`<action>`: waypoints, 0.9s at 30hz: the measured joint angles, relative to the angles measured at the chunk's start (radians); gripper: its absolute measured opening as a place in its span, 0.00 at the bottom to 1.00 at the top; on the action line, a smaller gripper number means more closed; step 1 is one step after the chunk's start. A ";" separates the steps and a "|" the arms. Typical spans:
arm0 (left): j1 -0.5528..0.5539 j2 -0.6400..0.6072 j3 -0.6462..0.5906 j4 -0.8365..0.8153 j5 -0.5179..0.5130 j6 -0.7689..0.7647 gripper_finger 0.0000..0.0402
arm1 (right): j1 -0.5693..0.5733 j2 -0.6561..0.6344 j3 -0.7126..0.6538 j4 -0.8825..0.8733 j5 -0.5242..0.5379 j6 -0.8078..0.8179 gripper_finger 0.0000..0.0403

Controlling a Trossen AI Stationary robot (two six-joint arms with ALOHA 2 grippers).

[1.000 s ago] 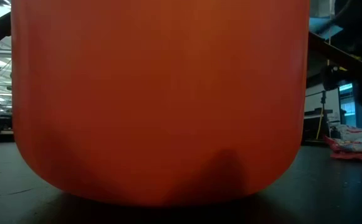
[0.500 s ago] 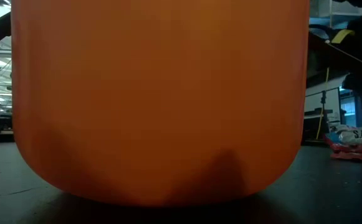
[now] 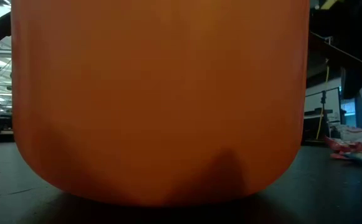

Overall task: Sort candy
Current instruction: Put the white candy into the black bucket

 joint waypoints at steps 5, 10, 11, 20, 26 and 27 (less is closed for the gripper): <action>0.000 -0.001 0.000 0.001 0.000 -0.002 0.27 | 0.001 0.001 -0.014 0.024 -0.050 -0.036 0.02; 0.000 -0.001 0.000 0.001 0.001 -0.004 0.27 | 0.017 0.010 -0.072 0.092 -0.119 -0.071 0.17; 0.000 -0.001 0.000 0.001 0.001 -0.004 0.27 | 0.023 0.010 -0.083 0.107 -0.120 -0.073 0.21; 0.000 -0.001 0.000 0.002 0.002 -0.004 0.27 | 0.067 0.010 -0.172 0.159 -0.033 -0.091 0.61; 0.000 -0.001 0.000 0.005 0.002 -0.004 0.27 | 0.067 0.010 -0.239 0.288 -0.029 -0.101 0.66; 0.000 -0.001 0.000 0.005 0.002 -0.004 0.27 | 0.067 0.010 -0.246 0.299 -0.029 -0.107 0.65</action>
